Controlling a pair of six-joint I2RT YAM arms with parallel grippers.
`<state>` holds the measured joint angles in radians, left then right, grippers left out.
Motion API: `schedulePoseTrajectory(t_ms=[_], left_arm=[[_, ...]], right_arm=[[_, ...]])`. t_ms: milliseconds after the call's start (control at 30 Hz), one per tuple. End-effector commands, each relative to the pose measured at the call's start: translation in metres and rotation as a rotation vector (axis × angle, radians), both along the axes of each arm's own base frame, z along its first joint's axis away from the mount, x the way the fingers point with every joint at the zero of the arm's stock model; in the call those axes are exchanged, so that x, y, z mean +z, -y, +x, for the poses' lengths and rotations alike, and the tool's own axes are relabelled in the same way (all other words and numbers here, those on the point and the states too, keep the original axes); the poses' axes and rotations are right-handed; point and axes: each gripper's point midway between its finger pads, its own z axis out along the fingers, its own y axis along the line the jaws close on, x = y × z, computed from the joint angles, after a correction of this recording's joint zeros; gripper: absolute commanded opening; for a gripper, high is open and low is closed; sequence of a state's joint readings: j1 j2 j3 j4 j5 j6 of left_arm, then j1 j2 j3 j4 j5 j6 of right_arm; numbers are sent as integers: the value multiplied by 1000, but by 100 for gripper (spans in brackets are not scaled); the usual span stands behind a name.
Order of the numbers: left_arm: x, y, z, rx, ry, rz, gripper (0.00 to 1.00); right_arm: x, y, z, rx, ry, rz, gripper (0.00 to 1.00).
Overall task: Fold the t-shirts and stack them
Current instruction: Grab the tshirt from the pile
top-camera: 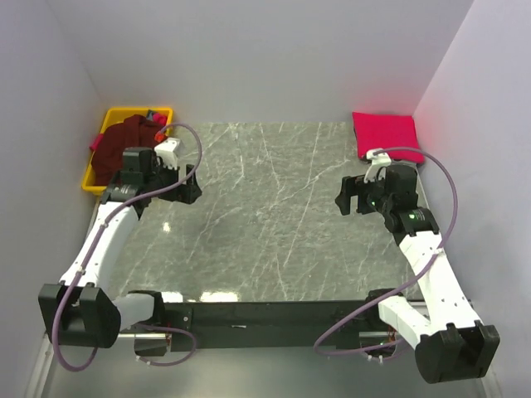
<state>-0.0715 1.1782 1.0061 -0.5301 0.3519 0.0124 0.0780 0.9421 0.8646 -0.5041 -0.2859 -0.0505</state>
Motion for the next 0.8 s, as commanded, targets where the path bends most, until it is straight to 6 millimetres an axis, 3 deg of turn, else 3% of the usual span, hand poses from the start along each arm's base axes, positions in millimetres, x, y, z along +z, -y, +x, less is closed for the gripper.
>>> schedulePoseTrajectory(t_ms=[0,33,67,100,133,167,200,233,267,333,367,433,467,500,533,567,600,633,667,733,767], left_arm=[[38,-3,19,24,98,8,99],[39,-4,23,23,91,19,100],[53,-6,32,38,110,26,99],[56,-10,39,60,107,42,99],[45,-22,51,125,68,89,99],[59,-28,62,154,93,105,100],[52,-31,73,162,62,110,99],[56,-34,80,167,67,100,100],[73,-38,89,184,91,29,99],[82,-50,107,198,111,-37,99],[103,-65,121,233,170,-75,99],[97,-86,144,299,163,-55,99],[119,-104,155,345,203,-20,99],[104,-115,170,358,166,5,99],[106,-126,177,388,163,33,99],[127,-144,185,428,202,71,100],[112,-151,196,417,171,76,100],[113,-158,201,410,178,73,99],[120,-178,205,439,199,71,99],[101,-197,217,459,176,63,99],[102,-211,220,480,183,65,99]], right_arm=[[28,-3,5,25,104,19,98],[29,-8,4,51,110,28,98],[30,-9,4,60,116,28,98],[29,-10,3,69,115,29,98],[28,-12,3,82,111,31,98],[28,-12,4,84,108,31,98],[28,-12,5,82,106,32,98],[27,-12,6,83,104,29,98],[28,-11,7,79,105,25,98],[28,-10,8,76,101,21,98],[29,-11,9,77,95,25,98],[30,-14,9,109,92,19,98],[31,-15,9,118,75,17,98],[33,-16,10,125,69,14,98],[33,-15,12,123,62,11,98],[34,-14,14,122,50,6,98],[34,-14,15,118,46,2,99],[32,-13,15,117,37,4,98],[33,-15,15,126,40,7,98],[32,-18,14,134,35,19,99],[29,-17,14,133,32,19,99]])
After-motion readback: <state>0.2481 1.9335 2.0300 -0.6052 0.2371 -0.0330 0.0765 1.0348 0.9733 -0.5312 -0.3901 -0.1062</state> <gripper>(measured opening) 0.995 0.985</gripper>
